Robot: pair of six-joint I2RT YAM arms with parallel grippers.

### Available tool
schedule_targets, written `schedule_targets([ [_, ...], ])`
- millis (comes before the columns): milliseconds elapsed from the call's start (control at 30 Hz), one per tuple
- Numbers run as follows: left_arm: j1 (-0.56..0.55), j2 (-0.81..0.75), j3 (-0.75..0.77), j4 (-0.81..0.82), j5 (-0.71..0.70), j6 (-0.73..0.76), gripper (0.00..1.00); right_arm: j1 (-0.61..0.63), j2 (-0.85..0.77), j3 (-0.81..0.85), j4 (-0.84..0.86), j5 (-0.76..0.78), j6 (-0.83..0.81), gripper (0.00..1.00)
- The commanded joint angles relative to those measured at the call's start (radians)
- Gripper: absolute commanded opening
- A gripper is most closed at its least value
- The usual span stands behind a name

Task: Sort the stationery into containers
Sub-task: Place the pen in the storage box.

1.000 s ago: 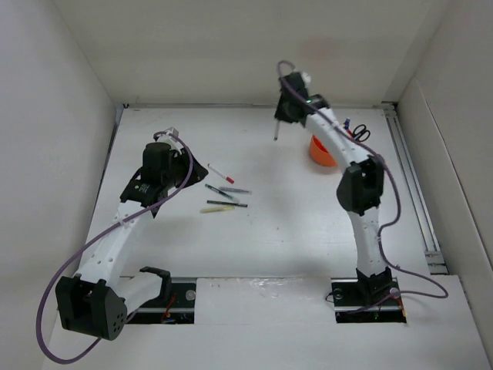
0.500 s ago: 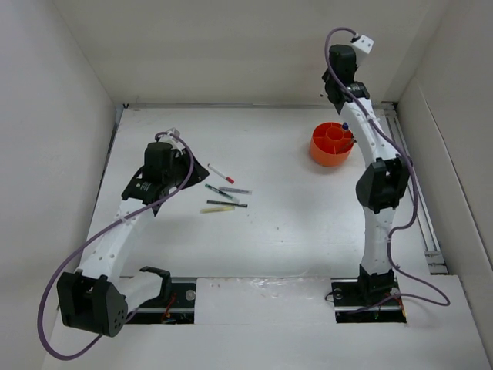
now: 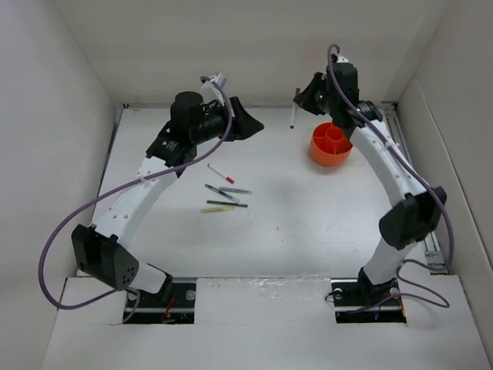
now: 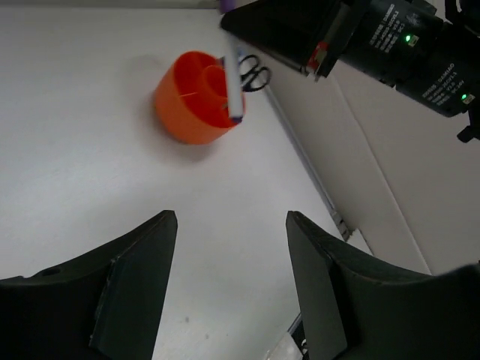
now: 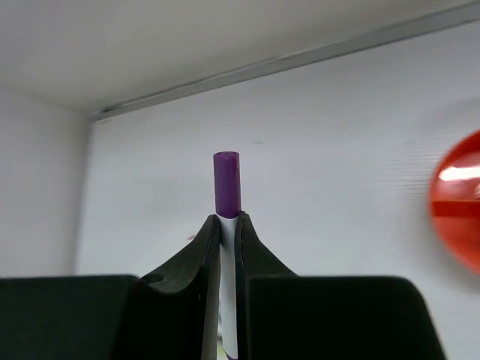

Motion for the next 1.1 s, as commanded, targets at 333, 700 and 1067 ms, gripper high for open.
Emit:
schedule_targets([
  [333,-0.071,0.066,0.102,0.115,0.115,0.014,0.66,0.081,-0.333,-0.260,0.078,-0.382,0.193,0.00],
  [700,-0.141,0.134,0.146,0.107,0.165,0.031,0.54,0.119,-0.313,-0.283,0.182,-0.459,0.272,0.00],
  [1067,-0.141,0.180,0.206,0.058,0.165,0.052,0.36,0.119,-0.310,-0.274,0.212,-0.489,0.293,0.00],
])
